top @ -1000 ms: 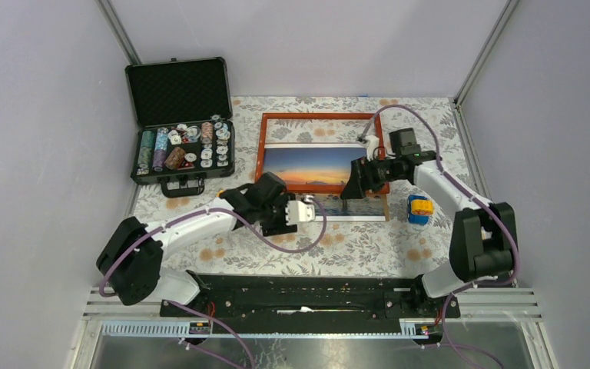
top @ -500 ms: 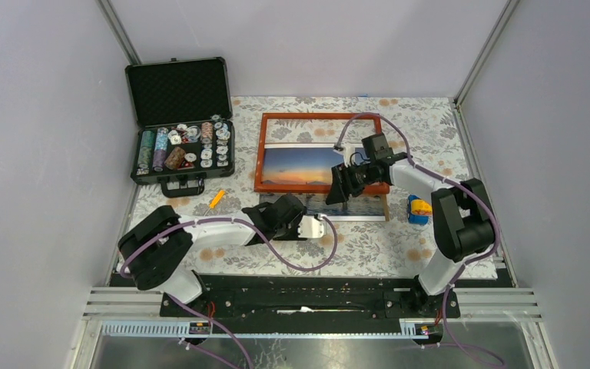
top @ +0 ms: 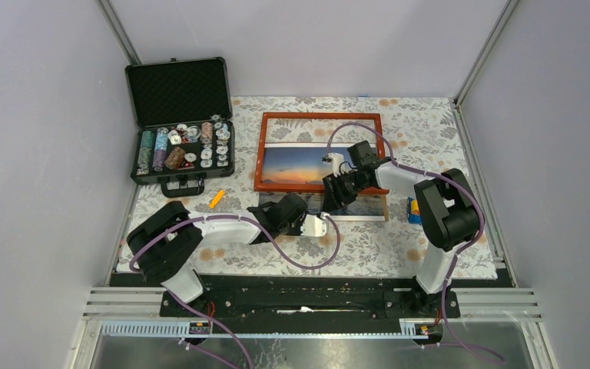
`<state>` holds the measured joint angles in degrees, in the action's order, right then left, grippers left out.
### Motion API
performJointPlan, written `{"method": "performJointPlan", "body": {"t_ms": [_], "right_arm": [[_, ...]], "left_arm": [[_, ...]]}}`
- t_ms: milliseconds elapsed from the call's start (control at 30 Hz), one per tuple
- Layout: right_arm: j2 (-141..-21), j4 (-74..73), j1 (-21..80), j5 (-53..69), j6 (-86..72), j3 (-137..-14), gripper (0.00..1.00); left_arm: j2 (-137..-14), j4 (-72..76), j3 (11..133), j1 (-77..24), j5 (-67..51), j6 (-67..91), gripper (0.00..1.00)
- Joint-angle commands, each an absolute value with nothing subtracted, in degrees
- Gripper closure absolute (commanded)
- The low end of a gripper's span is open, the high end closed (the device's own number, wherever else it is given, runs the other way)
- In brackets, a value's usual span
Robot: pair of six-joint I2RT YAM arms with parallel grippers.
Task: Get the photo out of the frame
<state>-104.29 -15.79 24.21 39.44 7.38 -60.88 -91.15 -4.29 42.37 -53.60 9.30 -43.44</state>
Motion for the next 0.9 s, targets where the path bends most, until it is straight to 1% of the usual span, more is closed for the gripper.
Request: {"method": "performJointPlan", "body": {"t_ms": [0, 100, 333, 500, 700, 867], "right_arm": [[-103.7, -16.0, 25.1, 38.2, 10.2, -61.3, 0.44], [-102.3, -16.7, 25.1, 38.7, 11.6, -61.0, 0.4], [-99.7, -18.2, 25.1, 39.0, 15.5, -59.9, 0.23], [-98.5, -19.5, 25.6, 37.6, 17.1, -59.5, 0.13], [-95.5, -21.5, 25.7, 39.3, 15.8, -59.7, 0.12], [-93.5, -22.4, 25.7, 38.2, 15.1, -60.6, 0.11]], "left_arm": [[-89.0, -6.1, 45.8, -53.7, 8.6, -43.6, 0.83], [-88.6, -7.0, 46.3, -53.7, 8.4, -44.1, 0.84], [-87.7, -7.7, 47.3, -53.7, 8.3, -44.4, 0.85], [-87.5, -7.6, 47.8, -53.7, 9.3, -44.7, 0.85], [-87.7, -4.6, 46.1, -53.6, 11.8, -45.9, 0.85], [-88.1, 0.9, 43.4, -53.6, 15.0, -46.8, 0.81]]}}
